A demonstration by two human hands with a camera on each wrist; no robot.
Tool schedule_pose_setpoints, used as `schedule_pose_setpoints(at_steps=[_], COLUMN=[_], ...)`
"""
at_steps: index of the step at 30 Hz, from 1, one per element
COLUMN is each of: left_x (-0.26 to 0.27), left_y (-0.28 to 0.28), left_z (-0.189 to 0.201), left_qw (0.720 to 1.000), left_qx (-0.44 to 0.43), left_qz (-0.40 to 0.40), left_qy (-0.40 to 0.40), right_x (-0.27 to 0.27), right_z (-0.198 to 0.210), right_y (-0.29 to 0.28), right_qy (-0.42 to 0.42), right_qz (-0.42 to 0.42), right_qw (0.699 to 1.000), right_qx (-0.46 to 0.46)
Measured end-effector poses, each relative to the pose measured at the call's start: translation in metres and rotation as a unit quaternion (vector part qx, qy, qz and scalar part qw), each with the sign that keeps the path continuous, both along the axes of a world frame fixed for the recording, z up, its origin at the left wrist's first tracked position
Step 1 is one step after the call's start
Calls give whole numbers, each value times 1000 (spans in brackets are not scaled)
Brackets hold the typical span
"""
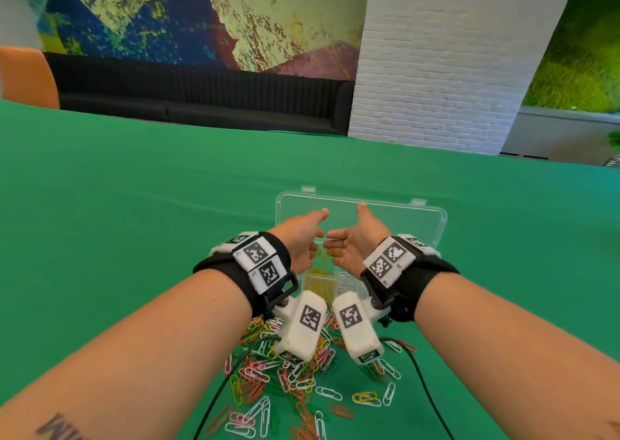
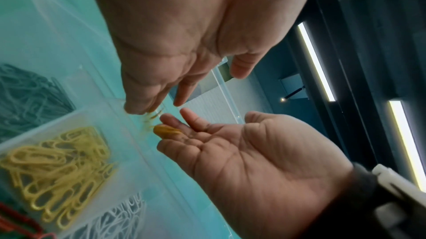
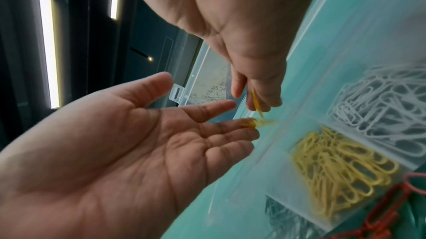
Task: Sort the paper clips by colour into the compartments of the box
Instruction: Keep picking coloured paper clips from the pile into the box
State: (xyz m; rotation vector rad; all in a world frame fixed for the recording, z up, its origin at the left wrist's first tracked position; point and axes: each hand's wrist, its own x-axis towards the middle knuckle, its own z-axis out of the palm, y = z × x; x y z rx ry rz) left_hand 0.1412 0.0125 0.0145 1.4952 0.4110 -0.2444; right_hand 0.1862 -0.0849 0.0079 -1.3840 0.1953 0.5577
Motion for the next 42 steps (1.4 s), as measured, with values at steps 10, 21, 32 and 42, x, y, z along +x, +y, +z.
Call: schedule_pose_setpoints(at_steps=[10,21,32,42], left_x=[-39,-130,-175,-170], left_y=[8,21,9,9], left_z=[9,-1,-25,-39], left_qw=[989,852,723,721], left_qx=[131,427,546,538], left_qz=[-27,-288,-422,-437], left_qy=[-64,-94,14,1], right_x=[-25,-91,-130,-128], right_z=[9,-8,-32,-36], right_y=[-26,-94,-116,-110], right_qy=[-68,-271,-318,-318], right_qz=[75,281,391,385], right_qw=[994,852,646,616], right_qx=[-31,-350,-573,-609])
